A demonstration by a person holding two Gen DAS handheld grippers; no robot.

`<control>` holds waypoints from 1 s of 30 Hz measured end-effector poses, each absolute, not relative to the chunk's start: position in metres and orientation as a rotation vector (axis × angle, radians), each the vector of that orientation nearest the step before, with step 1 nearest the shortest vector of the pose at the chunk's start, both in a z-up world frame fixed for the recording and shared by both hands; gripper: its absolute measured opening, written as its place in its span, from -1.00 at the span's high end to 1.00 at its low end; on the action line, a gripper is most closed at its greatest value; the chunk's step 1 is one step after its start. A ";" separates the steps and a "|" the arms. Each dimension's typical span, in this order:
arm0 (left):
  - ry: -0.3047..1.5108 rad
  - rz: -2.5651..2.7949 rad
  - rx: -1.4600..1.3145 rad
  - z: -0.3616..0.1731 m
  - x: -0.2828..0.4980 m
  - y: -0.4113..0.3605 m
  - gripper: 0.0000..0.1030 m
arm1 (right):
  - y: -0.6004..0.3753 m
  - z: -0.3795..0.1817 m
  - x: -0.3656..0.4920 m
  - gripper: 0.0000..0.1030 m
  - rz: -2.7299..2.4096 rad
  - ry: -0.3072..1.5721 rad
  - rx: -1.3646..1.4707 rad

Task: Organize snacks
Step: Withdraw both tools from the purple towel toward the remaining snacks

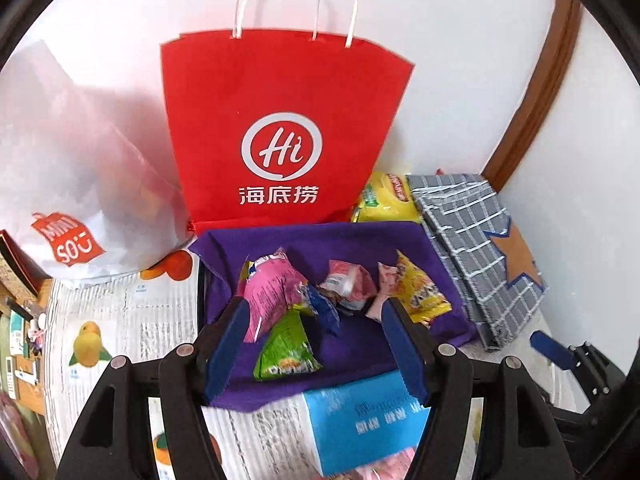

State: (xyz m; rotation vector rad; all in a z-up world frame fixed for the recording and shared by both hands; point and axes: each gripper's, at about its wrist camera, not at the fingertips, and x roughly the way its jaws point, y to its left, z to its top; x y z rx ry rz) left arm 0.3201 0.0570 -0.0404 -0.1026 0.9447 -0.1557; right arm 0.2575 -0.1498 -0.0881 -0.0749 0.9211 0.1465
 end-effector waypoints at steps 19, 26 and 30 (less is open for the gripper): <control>1.085 -0.089 -0.132 -0.102 0.206 0.106 -0.29 | -0.127 -0.151 0.179 -0.07 0.225 1.083 -0.038; 1.104 -0.097 -0.165 -0.113 0.192 0.114 -0.29 | -0.101 -0.171 0.175 -0.07 0.301 1.126 -0.021; 1.118 -0.101 -0.167 -0.121 0.187 0.117 -0.29 | -0.092 -0.182 0.181 -0.18 0.312 1.125 -0.003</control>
